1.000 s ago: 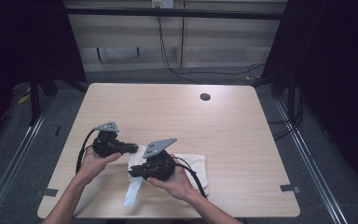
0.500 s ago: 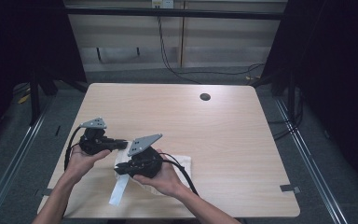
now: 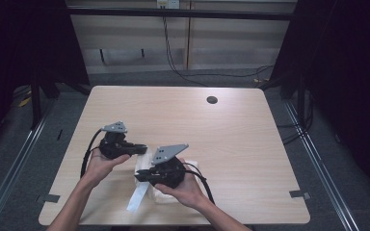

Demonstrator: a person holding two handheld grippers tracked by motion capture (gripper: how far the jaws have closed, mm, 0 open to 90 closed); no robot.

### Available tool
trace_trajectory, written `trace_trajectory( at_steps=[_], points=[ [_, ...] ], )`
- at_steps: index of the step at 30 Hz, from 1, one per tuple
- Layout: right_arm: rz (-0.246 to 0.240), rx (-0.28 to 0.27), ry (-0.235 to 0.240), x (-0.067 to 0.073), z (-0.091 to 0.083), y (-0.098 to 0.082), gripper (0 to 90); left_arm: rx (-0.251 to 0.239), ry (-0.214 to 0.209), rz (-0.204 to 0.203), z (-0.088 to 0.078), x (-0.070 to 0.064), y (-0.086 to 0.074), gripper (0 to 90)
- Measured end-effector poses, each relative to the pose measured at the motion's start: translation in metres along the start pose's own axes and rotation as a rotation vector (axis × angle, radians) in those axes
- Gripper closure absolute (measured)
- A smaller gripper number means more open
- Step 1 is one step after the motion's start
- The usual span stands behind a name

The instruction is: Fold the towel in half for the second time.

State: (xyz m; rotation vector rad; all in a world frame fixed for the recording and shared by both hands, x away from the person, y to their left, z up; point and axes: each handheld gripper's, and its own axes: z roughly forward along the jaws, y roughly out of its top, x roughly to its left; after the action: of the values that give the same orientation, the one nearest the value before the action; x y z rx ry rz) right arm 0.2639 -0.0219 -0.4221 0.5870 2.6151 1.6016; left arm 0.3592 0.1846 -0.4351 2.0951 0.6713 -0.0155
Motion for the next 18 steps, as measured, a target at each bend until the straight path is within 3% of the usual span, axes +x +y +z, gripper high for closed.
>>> trace_trajectory(
  at_steps=[6, 10, 14, 18],
  points=[
    [0.026, -0.002, -0.028, -0.003, -0.022, -0.017, 84.3, 0.017, -0.030, 0.021, 0.027, -0.012, 0.013, 86.2],
    [0.025, -0.031, -0.050, -0.007, -0.033, -0.025, 84.4, 0.025, -0.024, 0.030, 0.035, -0.016, 0.016, 86.3],
    [0.045, -0.021, -0.054, -0.010, -0.038, -0.029, 84.4, 0.009, -0.043, 0.011, 0.049, -0.018, 0.016, 86.3],
    [0.051, -0.004, -0.062, -0.009, -0.040, -0.037, 84.3, 0.026, -0.054, 0.023, 0.055, -0.020, 0.017, 86.3]
  ],
)
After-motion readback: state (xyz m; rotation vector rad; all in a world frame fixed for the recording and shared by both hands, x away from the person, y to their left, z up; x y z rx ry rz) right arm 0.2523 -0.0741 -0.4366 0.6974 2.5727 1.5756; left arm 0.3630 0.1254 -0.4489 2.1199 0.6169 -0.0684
